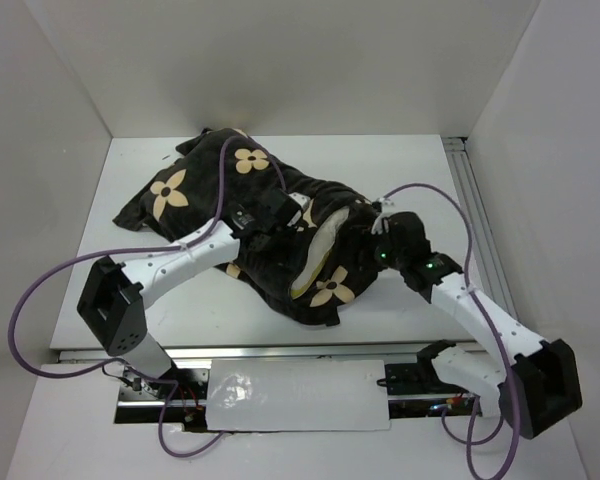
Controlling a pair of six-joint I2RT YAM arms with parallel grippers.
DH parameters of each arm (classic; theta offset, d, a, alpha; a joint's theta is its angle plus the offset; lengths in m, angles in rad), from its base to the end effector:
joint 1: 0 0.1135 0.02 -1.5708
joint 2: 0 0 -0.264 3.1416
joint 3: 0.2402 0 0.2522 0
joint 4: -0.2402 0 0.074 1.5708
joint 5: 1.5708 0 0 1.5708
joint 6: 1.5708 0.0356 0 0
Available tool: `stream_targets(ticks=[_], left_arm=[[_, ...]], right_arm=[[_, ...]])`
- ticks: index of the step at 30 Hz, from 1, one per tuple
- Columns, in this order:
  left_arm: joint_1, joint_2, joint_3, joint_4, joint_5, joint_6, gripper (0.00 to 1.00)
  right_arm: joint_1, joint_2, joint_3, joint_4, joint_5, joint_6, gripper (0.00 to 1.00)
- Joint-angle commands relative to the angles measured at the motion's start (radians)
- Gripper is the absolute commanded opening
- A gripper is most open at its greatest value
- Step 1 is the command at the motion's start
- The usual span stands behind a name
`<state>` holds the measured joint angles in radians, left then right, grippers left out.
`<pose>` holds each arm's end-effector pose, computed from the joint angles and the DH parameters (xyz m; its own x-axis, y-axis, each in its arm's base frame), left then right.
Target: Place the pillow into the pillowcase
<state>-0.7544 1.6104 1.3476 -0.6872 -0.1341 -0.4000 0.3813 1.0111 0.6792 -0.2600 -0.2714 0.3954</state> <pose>0.2555 -0.2336 0.2827 -0.7882 0.2111 -0.5781 0.3421 0.9311 -0.1264 0.2014 0.0910 0.2537 -0.6955 0.1209 -0.7082 -0.3219 0.8288 0.4577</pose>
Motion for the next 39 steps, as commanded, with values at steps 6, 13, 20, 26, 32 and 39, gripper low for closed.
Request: stream_targets(ticks=[6,13,20,26,32,39], left_arm=[[-0.051,-0.015,0.013,0.032,-0.018,-0.025,0.94],[-0.051,0.06,0.022,0.009,-0.065,-0.045,0.74],[-0.051,0.089,0.001,0.044,-0.044,-0.045,0.68],[-0.051,0.089,0.01,0.054,-0.044,-0.034,0.68],[-0.005,0.111,0.022,0.092,-0.044,-0.025,0.68],[0.015,0.192,0.119,0.103,-0.036,-0.014,0.68]], right_arm=[[0.223,0.254,-0.032,0.248,0.096,0.143,0.73],[0.261,0.394,-0.044,0.321,0.192,0.243,0.67],[0.261,0.373,-0.13,0.557,0.221,0.327,0.26],[0.229,0.362,-0.145,0.502,0.161,0.317,0.0],[0.228,0.091,-0.291,0.752,-0.095,0.209,0.0],[0.177,-0.063,-0.23,0.829,-0.303,0.169,0.0]])
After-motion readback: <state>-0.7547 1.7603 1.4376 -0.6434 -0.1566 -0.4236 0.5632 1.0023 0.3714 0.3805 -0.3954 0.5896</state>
